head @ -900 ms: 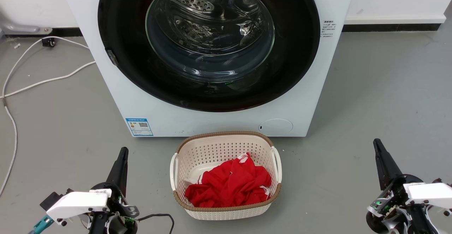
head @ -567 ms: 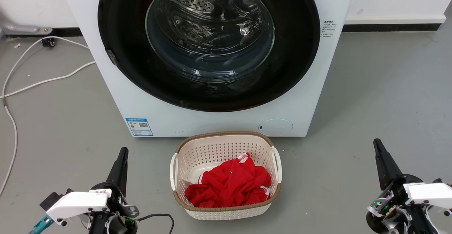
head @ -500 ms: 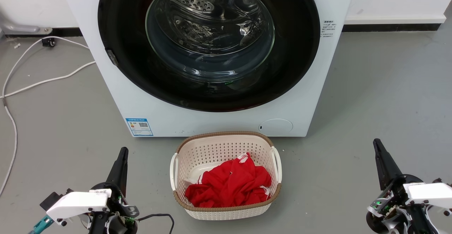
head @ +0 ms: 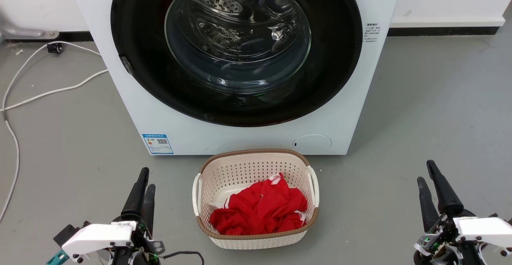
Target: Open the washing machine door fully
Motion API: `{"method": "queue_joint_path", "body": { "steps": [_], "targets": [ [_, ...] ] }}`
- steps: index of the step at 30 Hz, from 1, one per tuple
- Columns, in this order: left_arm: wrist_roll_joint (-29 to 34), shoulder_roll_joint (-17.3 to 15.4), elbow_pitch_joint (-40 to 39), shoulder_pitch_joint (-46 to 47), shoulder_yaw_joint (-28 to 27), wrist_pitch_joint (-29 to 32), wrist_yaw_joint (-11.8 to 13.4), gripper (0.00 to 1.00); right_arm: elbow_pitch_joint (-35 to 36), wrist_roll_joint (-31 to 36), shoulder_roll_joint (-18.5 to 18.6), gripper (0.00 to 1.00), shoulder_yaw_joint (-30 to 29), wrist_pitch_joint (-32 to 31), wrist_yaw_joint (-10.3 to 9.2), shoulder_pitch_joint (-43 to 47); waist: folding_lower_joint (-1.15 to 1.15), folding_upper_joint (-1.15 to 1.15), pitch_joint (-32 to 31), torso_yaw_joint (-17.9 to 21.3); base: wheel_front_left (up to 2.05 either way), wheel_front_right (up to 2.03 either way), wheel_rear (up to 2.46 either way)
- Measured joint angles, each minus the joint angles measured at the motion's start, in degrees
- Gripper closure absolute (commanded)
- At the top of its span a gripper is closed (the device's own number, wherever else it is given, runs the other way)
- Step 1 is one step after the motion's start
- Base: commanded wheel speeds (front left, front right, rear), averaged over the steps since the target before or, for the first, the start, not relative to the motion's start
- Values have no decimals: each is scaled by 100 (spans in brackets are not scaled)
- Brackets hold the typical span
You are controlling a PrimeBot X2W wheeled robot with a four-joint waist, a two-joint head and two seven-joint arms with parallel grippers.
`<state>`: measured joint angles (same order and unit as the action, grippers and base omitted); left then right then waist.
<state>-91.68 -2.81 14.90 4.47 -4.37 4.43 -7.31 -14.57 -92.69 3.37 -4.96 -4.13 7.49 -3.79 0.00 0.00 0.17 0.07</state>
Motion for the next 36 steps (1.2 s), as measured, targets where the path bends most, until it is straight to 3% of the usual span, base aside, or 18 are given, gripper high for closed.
{"method": "queue_joint_path", "body": {
  "steps": [11, 36],
  "targets": [
    [698, 0, -347, 13, 43, -285, 0, 0, 268, 666, -4, 0, 25, 275, 0, 42, 0, 0, -5, 25, 0, 0, 0],
    [3932, 0, -1063, 59, 361, -824, 86, 0, 866, 4404, -13, 0, 245, 810, 0, 148, 0, 0, -4, 23, 0, 0, 0]
  ]
}}
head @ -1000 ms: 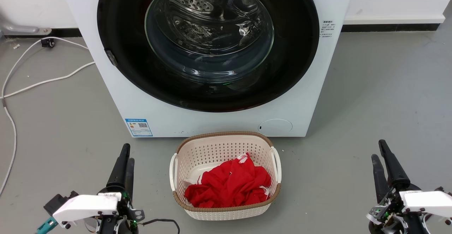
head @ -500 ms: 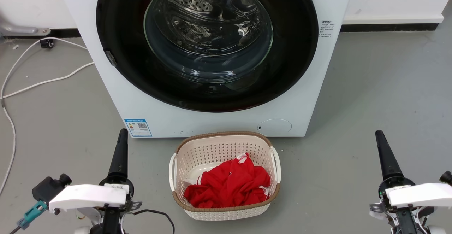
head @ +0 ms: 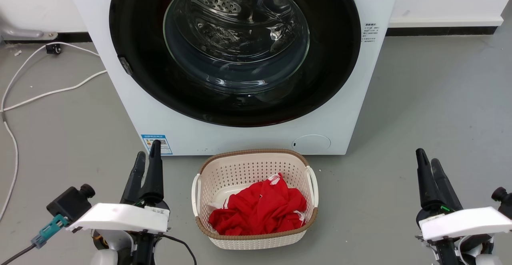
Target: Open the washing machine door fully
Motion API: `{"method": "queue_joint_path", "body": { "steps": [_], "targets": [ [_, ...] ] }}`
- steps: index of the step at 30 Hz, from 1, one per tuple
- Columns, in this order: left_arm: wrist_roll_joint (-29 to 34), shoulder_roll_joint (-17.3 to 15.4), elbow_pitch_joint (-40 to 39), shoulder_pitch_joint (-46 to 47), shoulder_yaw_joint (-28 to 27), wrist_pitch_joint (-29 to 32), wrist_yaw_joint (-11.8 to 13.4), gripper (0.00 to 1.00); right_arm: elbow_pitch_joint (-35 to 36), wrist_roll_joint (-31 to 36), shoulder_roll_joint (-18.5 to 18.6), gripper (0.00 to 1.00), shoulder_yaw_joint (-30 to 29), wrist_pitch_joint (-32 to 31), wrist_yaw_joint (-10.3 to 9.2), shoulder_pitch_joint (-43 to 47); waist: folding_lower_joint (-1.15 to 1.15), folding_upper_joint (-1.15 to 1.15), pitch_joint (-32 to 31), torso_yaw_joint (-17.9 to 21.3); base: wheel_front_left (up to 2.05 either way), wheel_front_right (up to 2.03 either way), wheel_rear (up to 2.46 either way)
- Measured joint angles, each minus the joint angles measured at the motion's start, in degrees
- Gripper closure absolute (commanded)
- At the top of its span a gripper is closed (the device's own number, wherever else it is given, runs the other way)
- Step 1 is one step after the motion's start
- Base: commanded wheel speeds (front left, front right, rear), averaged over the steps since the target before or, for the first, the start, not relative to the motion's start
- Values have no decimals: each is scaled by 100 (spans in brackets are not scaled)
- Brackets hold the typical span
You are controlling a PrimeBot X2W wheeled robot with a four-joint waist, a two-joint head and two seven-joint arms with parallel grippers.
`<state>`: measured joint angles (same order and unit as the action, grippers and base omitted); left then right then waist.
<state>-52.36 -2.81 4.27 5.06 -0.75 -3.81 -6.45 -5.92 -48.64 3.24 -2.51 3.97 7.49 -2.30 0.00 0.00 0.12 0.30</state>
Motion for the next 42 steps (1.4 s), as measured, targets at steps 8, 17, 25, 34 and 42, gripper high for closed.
{"method": "queue_joint_path", "body": {
  "steps": [8, 17, 25, 34, 42],
  "targets": [
    [870, -1, 26, 1, 141, -148, 80, 0, 21, 917, -3, 0, 34, 137, 1, 20, 0, 0, -7, 6, 0, 0, 0],
    [1714, -53, 133, 1, 288, -296, 196, 0, 2, 1662, -5, 0, 55, 256, 1, 26, 0, 0, -17, 20, 0, 0, 0],
    [2271, -115, 178, 4, 420, -410, 316, 0, 4, 2271, -7, 0, 100, 310, 1, 38, 0, 0, -22, 35, 0, 0, 0],
    [2810, -188, 209, 21, 536, -553, 445, 0, 23, 2829, -9, 0, 132, 338, 0, 108, 0, 0, -22, 47, 0, 0, 0],
    [3228, -220, 234, 24, 606, -655, 534, 0, 36, 3211, -11, 0, 129, 379, 1, 118, 0, 0, -32, 47, 0, 0, 0]
  ]
}}
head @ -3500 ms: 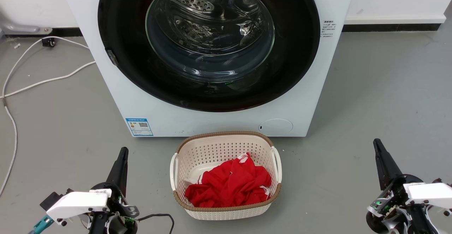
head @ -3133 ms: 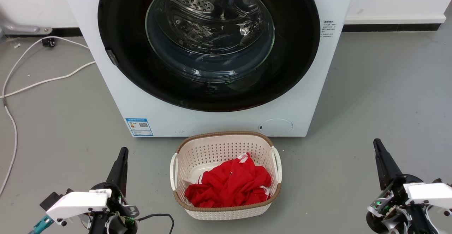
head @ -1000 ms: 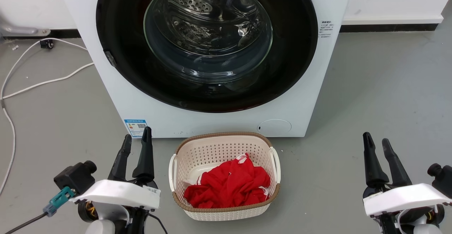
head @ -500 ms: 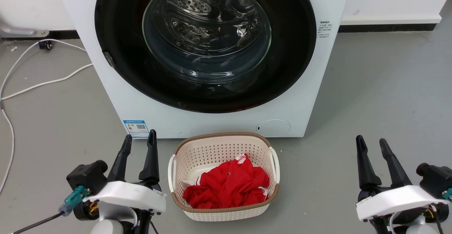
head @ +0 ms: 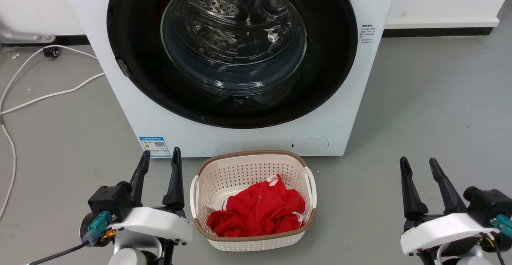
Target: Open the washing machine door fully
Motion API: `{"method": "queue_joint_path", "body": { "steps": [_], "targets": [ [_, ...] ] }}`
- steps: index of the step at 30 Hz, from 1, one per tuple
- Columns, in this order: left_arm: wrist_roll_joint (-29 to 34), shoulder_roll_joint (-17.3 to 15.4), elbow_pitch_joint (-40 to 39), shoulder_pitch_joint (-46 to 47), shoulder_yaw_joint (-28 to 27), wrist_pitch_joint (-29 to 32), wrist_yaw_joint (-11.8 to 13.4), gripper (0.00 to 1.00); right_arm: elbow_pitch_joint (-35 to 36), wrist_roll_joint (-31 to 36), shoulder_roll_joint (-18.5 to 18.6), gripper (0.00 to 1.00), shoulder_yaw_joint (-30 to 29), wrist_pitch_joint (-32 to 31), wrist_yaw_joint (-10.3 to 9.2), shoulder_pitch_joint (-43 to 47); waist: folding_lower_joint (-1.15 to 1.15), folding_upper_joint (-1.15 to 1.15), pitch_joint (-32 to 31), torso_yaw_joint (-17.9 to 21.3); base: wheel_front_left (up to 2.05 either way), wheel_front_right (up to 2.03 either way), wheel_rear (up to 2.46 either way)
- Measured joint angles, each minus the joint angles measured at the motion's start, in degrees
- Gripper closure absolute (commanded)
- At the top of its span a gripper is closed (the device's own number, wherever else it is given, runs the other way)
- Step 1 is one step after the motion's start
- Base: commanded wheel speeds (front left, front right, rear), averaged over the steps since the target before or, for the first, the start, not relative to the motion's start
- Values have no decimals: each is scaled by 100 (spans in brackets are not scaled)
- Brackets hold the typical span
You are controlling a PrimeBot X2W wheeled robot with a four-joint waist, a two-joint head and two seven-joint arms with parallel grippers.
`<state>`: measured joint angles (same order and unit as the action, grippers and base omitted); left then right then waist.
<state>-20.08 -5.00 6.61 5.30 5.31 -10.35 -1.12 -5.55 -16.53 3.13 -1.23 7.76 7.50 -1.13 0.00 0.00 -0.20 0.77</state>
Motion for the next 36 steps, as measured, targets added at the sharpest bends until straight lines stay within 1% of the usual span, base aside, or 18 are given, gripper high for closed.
{"method": "queue_joint_path", "body": {
  "steps": [18, 36],
  "targets": [
    [822, -11, 92, -9, 44, -230, 118, 0, 3, 879, -4, 0, 12, 78, 0, 52, 0, 0, -49, -6, 0, 0, 0],
    [1449, 23, 140, -16, 85, -403, 118, 0, 4, 1454, -9, 0, 30, 189, 0, 73, 0, 0, -42, -21, 0, 0, 0]
  ]
}}
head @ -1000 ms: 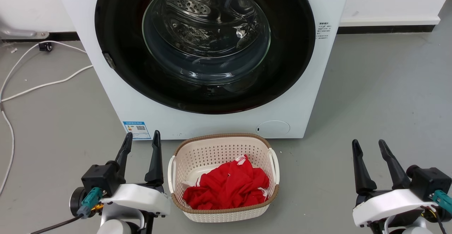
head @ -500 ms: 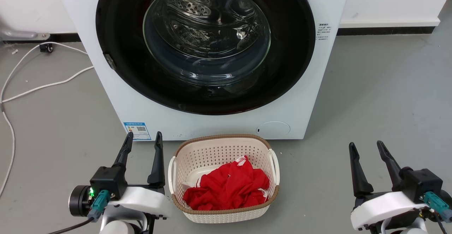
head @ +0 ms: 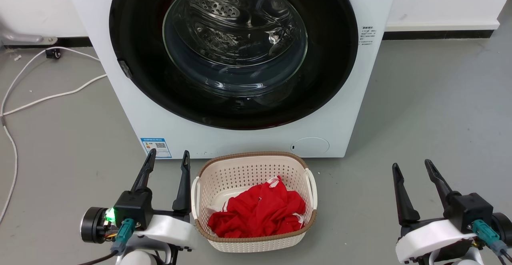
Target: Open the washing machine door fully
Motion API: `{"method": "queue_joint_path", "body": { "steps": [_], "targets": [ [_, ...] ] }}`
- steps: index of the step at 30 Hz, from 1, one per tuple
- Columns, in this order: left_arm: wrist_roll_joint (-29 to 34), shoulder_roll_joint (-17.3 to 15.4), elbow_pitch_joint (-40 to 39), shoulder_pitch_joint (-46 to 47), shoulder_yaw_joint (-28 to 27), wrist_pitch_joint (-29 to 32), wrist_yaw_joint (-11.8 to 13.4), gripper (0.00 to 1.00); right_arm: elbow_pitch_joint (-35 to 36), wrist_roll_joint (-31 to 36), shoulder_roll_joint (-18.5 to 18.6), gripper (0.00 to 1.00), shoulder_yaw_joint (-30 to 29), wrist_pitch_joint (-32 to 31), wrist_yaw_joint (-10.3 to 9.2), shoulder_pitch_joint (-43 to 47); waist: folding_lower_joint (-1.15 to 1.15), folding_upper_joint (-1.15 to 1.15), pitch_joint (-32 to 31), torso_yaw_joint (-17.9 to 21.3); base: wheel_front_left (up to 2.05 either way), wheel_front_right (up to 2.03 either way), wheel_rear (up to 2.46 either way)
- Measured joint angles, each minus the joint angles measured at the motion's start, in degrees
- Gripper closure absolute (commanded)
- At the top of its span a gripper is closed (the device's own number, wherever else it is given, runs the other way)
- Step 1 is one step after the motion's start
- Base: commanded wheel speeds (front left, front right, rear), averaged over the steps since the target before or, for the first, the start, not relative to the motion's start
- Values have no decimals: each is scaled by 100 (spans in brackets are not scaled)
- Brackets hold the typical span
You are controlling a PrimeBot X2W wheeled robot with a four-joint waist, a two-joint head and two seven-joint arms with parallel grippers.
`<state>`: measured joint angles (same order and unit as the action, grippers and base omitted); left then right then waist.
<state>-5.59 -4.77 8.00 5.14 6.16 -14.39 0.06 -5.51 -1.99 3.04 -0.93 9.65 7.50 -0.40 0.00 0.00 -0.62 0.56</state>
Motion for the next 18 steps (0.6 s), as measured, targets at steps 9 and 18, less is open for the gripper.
{"method": "queue_joint_path", "body": {
  "steps": [9, 18],
  "targets": [
    [180, 36, -1, 1, -47, -53, -33, 0, -31, 164, -2, 0, 2, 49, 0, 21, 0, 0, 25, 7, 0, 0, 0],
    [155, 90, 20, 1, -99, -53, -57, 0, -82, 137, -3, 0, -1, 49, 1, 15, 0, 0, 38, 15, 0, 0, 0]
  ]
}}
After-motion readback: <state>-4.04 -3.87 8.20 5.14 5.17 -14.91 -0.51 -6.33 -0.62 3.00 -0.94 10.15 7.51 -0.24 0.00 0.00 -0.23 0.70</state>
